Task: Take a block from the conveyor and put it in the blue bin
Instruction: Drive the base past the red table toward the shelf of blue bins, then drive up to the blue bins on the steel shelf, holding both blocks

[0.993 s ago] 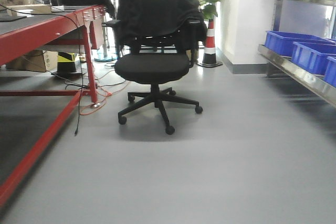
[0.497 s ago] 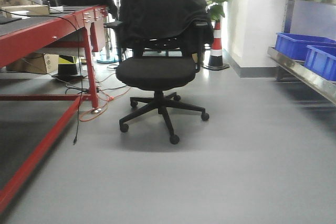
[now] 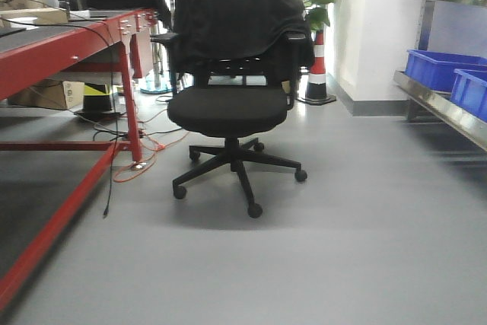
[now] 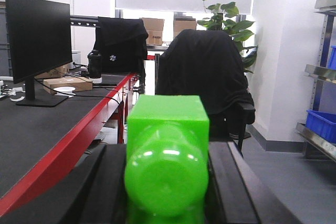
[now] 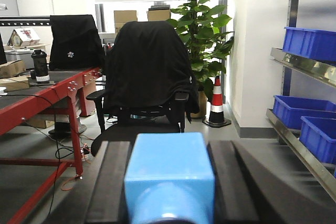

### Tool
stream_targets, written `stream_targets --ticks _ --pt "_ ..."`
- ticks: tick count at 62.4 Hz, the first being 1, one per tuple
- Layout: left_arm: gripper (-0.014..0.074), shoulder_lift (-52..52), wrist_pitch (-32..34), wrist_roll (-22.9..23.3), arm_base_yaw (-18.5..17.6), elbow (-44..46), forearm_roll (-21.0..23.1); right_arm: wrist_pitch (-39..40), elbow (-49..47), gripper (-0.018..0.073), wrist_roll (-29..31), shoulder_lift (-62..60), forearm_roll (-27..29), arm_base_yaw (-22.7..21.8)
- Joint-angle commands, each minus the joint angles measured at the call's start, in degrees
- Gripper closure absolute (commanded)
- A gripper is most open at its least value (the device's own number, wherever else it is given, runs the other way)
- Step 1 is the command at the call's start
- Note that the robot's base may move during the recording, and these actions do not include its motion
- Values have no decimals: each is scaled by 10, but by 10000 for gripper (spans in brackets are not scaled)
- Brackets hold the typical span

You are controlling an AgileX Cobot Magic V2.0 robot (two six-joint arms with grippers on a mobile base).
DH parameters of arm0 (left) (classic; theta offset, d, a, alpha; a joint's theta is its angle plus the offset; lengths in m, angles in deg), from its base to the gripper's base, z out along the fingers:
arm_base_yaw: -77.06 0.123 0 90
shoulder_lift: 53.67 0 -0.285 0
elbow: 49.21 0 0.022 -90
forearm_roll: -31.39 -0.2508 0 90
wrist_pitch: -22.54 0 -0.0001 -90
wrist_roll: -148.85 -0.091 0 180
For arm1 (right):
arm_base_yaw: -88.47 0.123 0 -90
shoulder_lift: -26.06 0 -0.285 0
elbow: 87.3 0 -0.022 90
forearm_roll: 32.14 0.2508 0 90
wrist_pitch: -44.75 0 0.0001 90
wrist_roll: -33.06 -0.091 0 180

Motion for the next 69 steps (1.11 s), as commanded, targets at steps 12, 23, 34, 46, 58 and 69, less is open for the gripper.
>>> stream_targets --ticks 12,23,34,46,58,69 --pt "708 3 14 2 -2 0 5 12 -4 721 4 1 0 0" --pt "708 3 14 2 -2 0 5 12 -4 721 4 1 0 0" --pt "708 3 14 2 -2 0 5 12 -4 721 4 1 0 0" --pt "708 3 14 2 -2 0 5 12 -4 721 4 1 0 0" --pt "708 3 14 2 -2 0 5 12 -4 721 4 1 0 0" --pt "708 3 14 2 -2 0 5 12 -4 721 4 1 0 0"
